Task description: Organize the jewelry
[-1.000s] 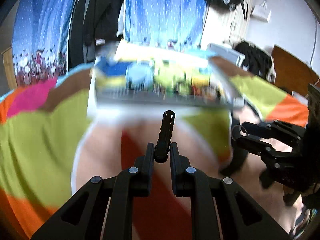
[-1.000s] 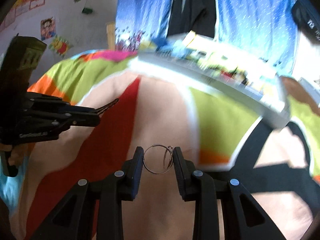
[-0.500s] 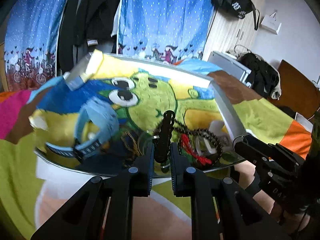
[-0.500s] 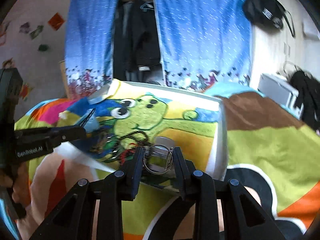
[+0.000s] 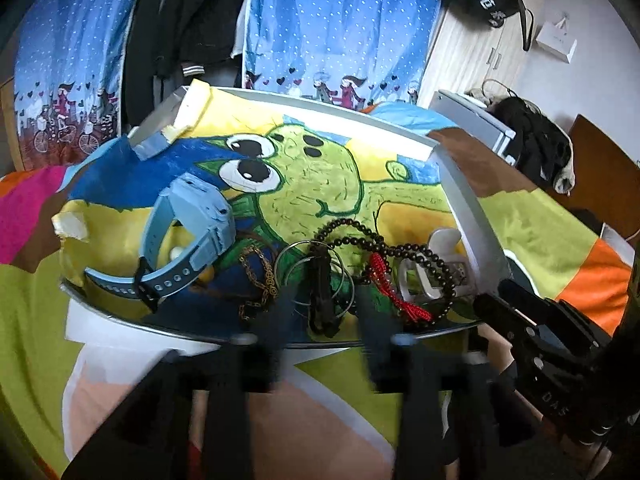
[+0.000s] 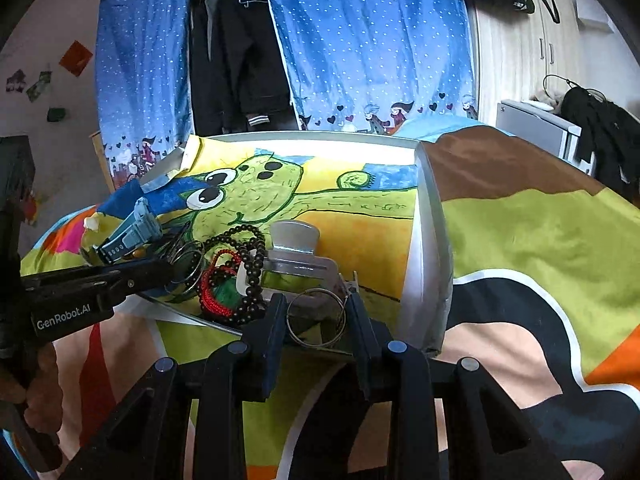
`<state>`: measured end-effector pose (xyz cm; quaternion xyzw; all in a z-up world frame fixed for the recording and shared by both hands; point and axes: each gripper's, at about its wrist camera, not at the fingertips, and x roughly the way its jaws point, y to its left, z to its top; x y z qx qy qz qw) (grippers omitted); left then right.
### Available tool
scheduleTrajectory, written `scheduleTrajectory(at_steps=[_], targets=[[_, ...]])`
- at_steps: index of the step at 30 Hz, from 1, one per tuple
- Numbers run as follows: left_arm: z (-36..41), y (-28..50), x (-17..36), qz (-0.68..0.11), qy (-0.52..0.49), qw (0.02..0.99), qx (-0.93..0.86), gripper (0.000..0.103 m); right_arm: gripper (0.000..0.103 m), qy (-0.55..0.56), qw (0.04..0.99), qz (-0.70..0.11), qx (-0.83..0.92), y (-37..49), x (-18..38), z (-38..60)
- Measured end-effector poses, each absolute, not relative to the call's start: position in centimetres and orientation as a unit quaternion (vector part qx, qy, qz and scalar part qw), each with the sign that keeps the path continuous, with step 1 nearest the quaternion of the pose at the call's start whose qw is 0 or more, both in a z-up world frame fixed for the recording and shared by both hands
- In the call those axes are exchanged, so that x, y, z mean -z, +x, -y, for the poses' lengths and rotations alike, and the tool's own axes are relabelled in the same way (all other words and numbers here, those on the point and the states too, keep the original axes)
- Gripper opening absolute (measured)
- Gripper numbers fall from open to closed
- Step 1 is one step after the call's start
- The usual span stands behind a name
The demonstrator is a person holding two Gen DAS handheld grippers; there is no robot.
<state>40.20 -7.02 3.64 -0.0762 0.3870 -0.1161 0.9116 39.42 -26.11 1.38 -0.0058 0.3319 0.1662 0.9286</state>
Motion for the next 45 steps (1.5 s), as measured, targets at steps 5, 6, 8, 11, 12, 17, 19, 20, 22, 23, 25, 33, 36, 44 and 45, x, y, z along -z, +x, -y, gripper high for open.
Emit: scheduleTrajectory(at_steps=[5,6,8,11,12,17,19,20,22,23,25,33,36,44,45], targets=[[6.5,38.7,-5.2,-0.369,-0.092,0.917,0.118,0.054,0.048,-0.004,0.933,-0.323,-0.157,38.8,-2.0,26.7],[6.3,38.2,-5.7,-0.363,-0.096,0.919,0.117,0.06,0.05,-0.001,0.935,-0.32,-0.154,38.5,-2.2,27.0],[5.9,37.0,-6.8,-0.345,-0.107,0.925,0.116,0.067,0.053,0.006,0.937,-0.316,-0.15,38.2,-2.6,27.5],[5.2,35.3,-8.5,-0.327,-0.116,0.931,0.117,0.069,0.066,0.012,0.941,-0.304,-0.146,37.0,-3.7,28.2],[5.1,34.8,-9.1,-0.322,-0.117,0.932,0.115,0.078,0.068,0.013,0.943,-0.299,-0.145,36.5,-4.1,28.4],[4.1,30.9,-12.1,-0.277,-0.124,0.948,0.098,0.092,0.078,0.02,0.95,-0.275,-0.145,34.2,-6.4,29.1],[3.9,29.1,-13.2,-0.262,-0.121,0.953,0.091,0.093,0.083,0.019,0.953,-0.265,-0.145,33.1,-7.4,29.2],[3.7,28.4,-13.6,-0.256,-0.119,0.955,0.087,0.093,0.085,0.017,0.955,-0.257,-0.146,32.4,-8.0,29.2],[3.4,26.3,-14.5,-0.238,-0.119,0.961,0.076,0.098,0.094,0.015,0.959,-0.242,-0.148,31.0,-9.1,29.1],[3.2,25.4,-14.7,-0.232,-0.121,0.962,0.075,0.099,0.096,0.015,0.96,-0.236,-0.149,30.5,-9.5,29.1],[2.9,23.5,-15.2,-0.225,-0.124,0.964,0.074,0.101,0.099,0.018,0.963,-0.219,-0.155,28.8,-10.7,29.0],[2.4,15.0,-16.3,-0.213,-0.106,0.969,0.064,0.101,0.103,0.01,0.969,-0.177,-0.17,22.4,-13.5,28.5],[2.6,12.5,-16.0,-0.219,-0.097,0.969,0.056,0.101,0.103,0.001,0.972,-0.162,-0.171,19.3,-13.8,28.3],[3.6,6.8,-13.9,-0.222,-0.079,0.972,0.024,0.101,0.103,0.001,0.976,-0.153,-0.156,12.8,-13.3,28.1],[3.5,6.4,-13.7,-0.222,-0.076,0.972,0.023,0.101,0.103,0.001,0.977,-0.151,-0.153,12.1,-13.3,28.1]])
